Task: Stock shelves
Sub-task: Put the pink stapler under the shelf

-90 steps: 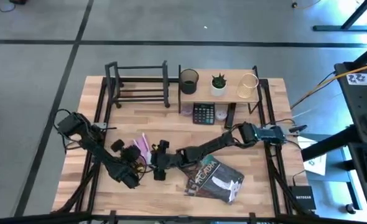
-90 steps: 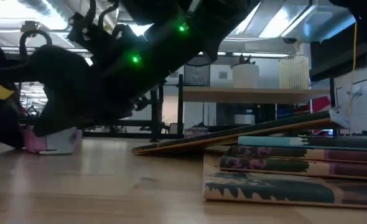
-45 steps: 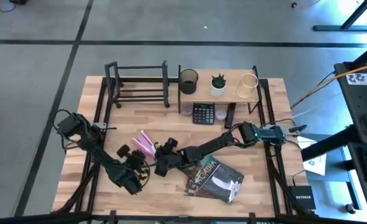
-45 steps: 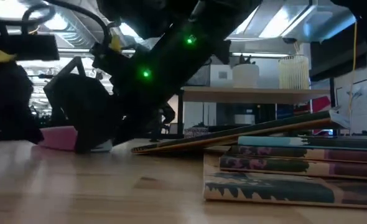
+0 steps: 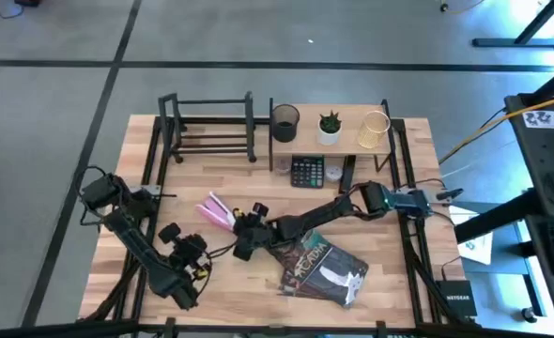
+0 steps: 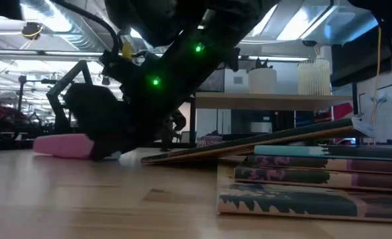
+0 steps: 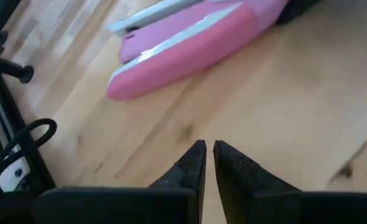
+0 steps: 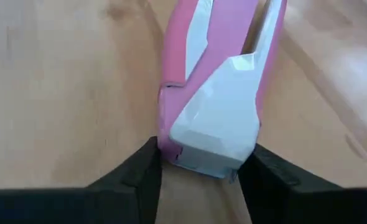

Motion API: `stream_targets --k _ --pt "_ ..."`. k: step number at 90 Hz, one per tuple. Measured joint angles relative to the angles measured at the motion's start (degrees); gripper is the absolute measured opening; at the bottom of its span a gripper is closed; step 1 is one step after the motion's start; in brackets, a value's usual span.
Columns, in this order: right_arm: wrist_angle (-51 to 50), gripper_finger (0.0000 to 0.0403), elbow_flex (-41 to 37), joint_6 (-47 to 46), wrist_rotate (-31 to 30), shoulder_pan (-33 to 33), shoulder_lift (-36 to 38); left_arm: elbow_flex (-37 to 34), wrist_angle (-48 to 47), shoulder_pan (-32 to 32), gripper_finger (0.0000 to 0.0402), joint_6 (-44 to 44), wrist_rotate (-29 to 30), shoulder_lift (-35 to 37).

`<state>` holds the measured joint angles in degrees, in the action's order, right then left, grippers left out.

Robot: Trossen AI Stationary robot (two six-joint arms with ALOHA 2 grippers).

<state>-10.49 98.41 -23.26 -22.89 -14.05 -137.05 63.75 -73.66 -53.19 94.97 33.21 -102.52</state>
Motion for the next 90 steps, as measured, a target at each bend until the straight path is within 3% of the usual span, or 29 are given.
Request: stream_targets --k 28,39,51,68,90 --pt "-13.42 0.0152 -1.47 5.65 17.0 -0.04 9.84 0.62 -4.94 -6.39 0.0017 3.3 2.4 0.0" --pt "-11.73 0.0152 -10.16 3.69 19.06 -0.39 17.56 1.89 -4.91 -7.68 0.0017 5.05 6.19 0.0" --pt "-2.88 0.0152 -26.06 -5.35 18.33 -2.32 30.26 2.38 -4.86 -8.49 0.0017 6.89 10.45 0.02" --pt "10.01 0.0152 -47.71 -22.08 8.3 -11.06 46.34 2.38 -4.27 -8.68 0.0017 8.23 14.99 0.02" --pt "18.05 0.0152 -65.31 -50.12 -18.82 -28.44 58.83 2.4 2.65 -7.21 0.0017 3.01 22.56 0.04"
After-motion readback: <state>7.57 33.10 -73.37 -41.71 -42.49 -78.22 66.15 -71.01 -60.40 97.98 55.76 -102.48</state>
